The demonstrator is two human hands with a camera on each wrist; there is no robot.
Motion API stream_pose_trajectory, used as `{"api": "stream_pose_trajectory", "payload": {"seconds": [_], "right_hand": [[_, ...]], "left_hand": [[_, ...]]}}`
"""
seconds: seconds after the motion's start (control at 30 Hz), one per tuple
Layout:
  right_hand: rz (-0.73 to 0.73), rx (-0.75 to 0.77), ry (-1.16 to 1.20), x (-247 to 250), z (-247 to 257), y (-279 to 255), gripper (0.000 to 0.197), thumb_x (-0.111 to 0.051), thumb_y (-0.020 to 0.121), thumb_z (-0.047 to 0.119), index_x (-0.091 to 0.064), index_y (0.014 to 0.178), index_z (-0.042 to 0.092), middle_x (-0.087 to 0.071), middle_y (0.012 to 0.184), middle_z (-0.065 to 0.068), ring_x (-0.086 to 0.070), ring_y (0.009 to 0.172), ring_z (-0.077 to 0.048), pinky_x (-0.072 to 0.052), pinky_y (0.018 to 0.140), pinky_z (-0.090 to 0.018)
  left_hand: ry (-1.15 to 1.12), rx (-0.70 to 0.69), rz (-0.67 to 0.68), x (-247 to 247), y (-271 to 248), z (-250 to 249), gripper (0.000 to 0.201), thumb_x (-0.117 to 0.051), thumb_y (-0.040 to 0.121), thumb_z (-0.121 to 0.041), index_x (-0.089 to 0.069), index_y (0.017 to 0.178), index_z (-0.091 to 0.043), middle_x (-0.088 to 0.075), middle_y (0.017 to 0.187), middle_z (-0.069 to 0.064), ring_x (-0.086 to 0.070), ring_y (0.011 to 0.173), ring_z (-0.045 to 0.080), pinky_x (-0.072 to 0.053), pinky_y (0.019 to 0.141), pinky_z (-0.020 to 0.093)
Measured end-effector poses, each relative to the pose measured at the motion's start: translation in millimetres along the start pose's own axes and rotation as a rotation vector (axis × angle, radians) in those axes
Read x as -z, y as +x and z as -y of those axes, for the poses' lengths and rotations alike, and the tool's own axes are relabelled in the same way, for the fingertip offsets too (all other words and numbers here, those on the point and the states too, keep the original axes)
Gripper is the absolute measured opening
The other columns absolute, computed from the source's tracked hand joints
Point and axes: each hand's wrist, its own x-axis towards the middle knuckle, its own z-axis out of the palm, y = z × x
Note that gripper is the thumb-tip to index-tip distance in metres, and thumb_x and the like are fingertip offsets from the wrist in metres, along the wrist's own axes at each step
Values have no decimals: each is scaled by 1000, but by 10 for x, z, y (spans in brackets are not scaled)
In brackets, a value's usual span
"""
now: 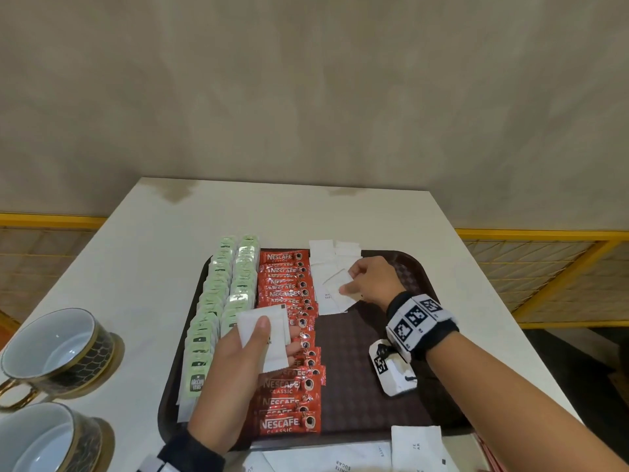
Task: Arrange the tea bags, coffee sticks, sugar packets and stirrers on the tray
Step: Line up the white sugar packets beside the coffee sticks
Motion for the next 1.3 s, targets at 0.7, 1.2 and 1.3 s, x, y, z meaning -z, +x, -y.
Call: {"api": "stream_pose_trajectory", "payload": {"seconds": [0.7, 1.2, 1.3], "right_hand": [[22, -250, 115, 236, -217, 75, 18, -78, 76, -4, -62, 71, 3, -67, 73, -16, -64, 60, -22, -60, 68, -37], [153, 122, 242, 240, 201, -653, 19, -71, 87, 19, -68, 88, 0, -66, 79, -8, -61, 70, -14, -54, 57, -24], [314, 232, 250, 190, 306, -877, 12, -71, 87, 19, -73, 89, 7, -70, 82, -2, -61, 72, -8, -50, 56, -20]], "left_hand": [[20, 48, 5, -53, -30, -14, 28, -45, 97, -33, -60, 116, -20, -76, 96, 2, -74, 87, 18, -57, 67, 27], [-45, 226, 234, -147, 92, -214, 29, -43, 99, -3, -54, 125, -10, -74, 105, 9, -72, 96, 22, -60, 77, 30], [39, 204, 269, -206, 44, -209, 29, -46, 98, -6, -55, 124, -15, -73, 108, 6, -71, 99, 23, -56, 87, 37]]}}
